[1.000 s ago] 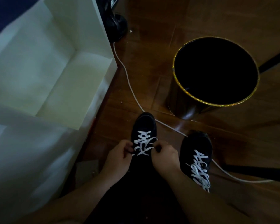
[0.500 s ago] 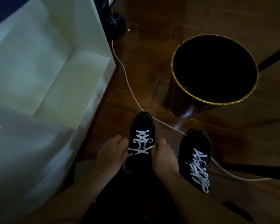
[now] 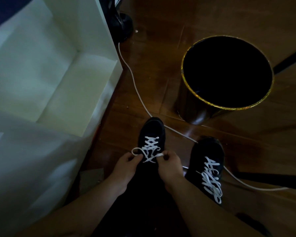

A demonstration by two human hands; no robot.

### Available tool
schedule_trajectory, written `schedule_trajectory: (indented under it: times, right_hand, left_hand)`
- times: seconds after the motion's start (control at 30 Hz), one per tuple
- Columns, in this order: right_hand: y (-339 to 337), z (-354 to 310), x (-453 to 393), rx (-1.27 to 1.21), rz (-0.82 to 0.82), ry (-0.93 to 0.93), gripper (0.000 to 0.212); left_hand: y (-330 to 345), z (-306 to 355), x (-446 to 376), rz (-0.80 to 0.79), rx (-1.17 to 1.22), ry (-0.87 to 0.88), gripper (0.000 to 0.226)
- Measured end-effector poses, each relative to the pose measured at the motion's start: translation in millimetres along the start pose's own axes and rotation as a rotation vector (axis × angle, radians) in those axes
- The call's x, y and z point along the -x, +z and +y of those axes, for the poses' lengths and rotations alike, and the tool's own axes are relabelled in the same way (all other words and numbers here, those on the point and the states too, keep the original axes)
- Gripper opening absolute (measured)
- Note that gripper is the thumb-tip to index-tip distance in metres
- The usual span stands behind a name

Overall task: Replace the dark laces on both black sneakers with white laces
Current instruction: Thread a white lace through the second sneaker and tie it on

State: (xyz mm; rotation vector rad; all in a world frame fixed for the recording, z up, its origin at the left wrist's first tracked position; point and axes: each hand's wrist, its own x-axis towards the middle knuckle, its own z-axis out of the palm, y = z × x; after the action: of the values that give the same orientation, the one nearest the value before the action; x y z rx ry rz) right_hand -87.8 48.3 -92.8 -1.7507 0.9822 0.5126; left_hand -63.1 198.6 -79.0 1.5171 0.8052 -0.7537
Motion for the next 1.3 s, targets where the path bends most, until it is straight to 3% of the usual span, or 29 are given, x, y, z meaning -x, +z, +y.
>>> schedule_trajectory:
  times: [0.17,0.23,0.33,0.37,0.43,0.53,0.6,0.8,0.93,1.0,1.1,1.2,1.3]
  right_hand:
    - [-4,-4,1,0.116,-0.023,0.01,0.034]
    - [-7,-7,2,0.183,-0.029,-0.026,0.03]
    - [-19,-15,8,0.309,0.01,-0.126,0.015]
    - [-22,-15,10,0.305,0.028,-0.146,0.01]
    - [-23,-15,13,0.248,0.035,-0.151,0.005]
    - [-15,-16,11,0.201,-0.004,-0.062,0.02]
    - [-11,-14,8,0.205,-0.019,-0.017,0.029]
    - [-20,-17,9,0.234,-0.038,-0.047,0.029]
    - [-29,-15,11,0.384,0.009,-0.138,0.025]
    - [-29,-16,14,0.411,0.019,-0.171,0.024]
    - [-31,-19,17,0.398,0.031,-0.176,0.022]
    - [-36,-16,18,0.364,0.022,-0.193,0.015]
    - [-42,-12,18,0.347,-0.095,-0.198,0.016]
  left_hand:
    - [-2,5,-1,-0.019,-0.206,0.126,0.011]
    - [-8,7,-2,0.045,-0.491,0.29,0.008]
    - [-25,13,-2,0.264,-1.088,0.595,0.017]
    - [-29,13,-2,0.285,-1.15,0.652,0.017]
    - [-30,9,-2,0.184,-1.049,0.623,0.014]
    - [-17,9,2,-0.016,-0.588,0.325,0.012]
    - [-13,9,-1,-0.033,-0.467,0.215,0.019]
    - [-13,7,-7,0.008,-0.405,0.198,0.018]
    - [-26,9,-10,0.154,-1.118,0.607,0.016]
    - [-29,10,-8,0.227,-1.249,0.688,0.017]
    - [-28,11,-8,0.167,-1.122,0.633,0.018]
    - [-25,14,-2,0.015,-0.806,0.441,0.018]
    - [-23,9,13,-0.066,-0.546,0.3,0.015]
